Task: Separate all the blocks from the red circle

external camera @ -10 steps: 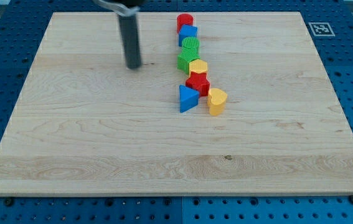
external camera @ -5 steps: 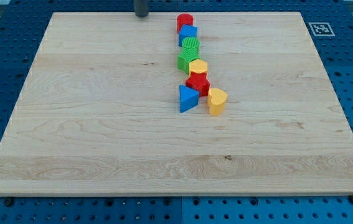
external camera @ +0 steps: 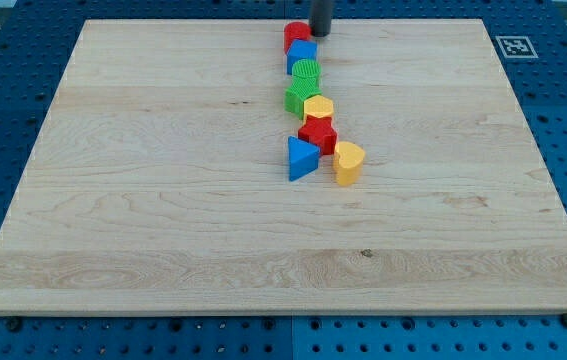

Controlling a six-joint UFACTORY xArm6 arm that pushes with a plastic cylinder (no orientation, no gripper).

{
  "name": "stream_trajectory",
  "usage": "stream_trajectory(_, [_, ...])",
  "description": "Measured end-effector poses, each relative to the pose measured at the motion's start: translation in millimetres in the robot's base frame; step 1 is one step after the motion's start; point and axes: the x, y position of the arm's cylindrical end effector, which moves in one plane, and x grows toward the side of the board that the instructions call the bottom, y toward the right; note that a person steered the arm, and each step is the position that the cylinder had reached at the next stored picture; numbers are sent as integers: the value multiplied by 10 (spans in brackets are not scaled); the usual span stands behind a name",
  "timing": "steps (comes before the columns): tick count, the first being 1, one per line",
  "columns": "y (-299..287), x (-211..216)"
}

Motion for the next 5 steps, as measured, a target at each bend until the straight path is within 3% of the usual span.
stream_trajectory(2, [-102,339])
stream_trajectory(5, [-90,1255])
